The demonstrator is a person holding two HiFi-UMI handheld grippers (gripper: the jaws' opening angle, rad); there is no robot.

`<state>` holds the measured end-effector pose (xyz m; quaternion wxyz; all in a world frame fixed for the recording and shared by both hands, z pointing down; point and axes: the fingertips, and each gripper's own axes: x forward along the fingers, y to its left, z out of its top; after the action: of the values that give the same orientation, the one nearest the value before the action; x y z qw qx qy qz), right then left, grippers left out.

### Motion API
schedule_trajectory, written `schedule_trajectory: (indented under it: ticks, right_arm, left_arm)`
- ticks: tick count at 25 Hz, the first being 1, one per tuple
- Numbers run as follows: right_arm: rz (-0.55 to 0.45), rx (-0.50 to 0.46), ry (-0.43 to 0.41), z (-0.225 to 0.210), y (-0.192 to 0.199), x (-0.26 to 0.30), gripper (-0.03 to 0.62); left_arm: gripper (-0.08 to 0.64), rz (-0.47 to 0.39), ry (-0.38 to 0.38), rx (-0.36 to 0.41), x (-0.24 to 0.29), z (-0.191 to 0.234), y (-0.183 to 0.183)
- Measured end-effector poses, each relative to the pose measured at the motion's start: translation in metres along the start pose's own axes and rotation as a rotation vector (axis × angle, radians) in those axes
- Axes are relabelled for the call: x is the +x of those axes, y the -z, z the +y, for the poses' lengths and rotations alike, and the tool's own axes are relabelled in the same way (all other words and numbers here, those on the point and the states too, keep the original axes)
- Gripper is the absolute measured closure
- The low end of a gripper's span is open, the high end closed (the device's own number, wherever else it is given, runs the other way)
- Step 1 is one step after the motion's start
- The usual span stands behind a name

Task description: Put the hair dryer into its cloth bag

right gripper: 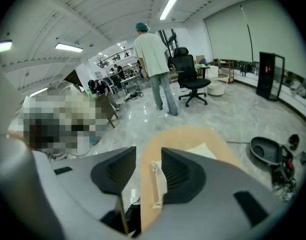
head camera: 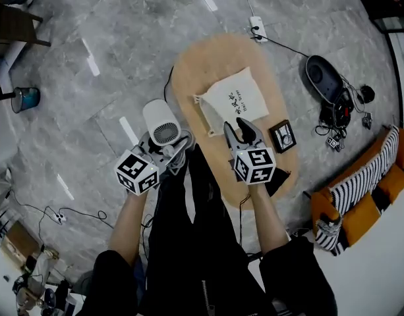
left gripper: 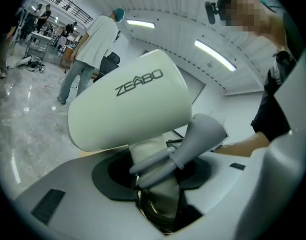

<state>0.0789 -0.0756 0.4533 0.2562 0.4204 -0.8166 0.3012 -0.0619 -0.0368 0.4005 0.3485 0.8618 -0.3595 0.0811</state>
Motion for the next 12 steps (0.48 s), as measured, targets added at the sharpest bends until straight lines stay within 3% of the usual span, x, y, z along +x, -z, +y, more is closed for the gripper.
schedule_trajectory:
  ticks: [5, 12]
  right_arm:
    - [0.057, -0.003, -0.007, -0.018, 0.035, 0.043, 0.44]
    - [0.072, -0.009, 0.011, -0.037, 0.076, 0.089, 0.439]
  left_arm:
    - [0.36, 0.023, 0.034, 0.033, 0.027, 0.027, 0.038]
    - [0.36, 0.121, 0.061, 0.078, 0.058, 0.061, 0.102]
